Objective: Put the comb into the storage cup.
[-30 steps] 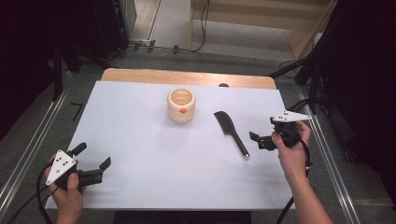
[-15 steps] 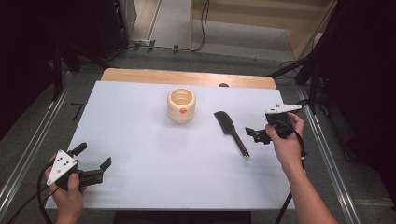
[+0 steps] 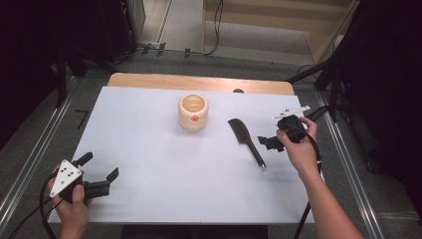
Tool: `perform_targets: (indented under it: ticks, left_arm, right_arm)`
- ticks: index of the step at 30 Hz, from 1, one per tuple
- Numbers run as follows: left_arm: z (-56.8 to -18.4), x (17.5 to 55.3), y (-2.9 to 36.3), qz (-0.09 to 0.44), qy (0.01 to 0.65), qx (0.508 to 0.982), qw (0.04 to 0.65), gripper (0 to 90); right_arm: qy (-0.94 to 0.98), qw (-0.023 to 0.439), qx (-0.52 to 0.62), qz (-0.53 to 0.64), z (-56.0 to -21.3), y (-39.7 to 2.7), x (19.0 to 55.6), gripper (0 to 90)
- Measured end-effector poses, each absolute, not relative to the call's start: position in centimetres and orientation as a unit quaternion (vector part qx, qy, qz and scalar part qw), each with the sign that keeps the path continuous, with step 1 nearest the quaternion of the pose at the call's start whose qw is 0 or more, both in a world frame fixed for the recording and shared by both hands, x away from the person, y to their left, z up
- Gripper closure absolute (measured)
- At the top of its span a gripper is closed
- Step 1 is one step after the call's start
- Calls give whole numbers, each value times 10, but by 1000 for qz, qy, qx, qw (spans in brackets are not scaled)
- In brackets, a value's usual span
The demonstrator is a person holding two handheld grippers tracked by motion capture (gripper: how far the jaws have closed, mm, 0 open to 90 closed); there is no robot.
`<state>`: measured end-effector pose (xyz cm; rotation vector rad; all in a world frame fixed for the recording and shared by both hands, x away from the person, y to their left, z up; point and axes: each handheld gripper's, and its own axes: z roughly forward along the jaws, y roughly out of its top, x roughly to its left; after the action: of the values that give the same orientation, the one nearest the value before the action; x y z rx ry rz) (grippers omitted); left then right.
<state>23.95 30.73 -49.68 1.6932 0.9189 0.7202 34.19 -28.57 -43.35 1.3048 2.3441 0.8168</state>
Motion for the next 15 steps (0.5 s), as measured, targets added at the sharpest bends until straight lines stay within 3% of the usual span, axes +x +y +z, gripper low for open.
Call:
perform_targets:
  ticks: [15]
  left_arm:
    - [-497,239,307,299,381,707,516,0]
  right_arm:
    - [844,141,460,237,-440,-268,358,0]
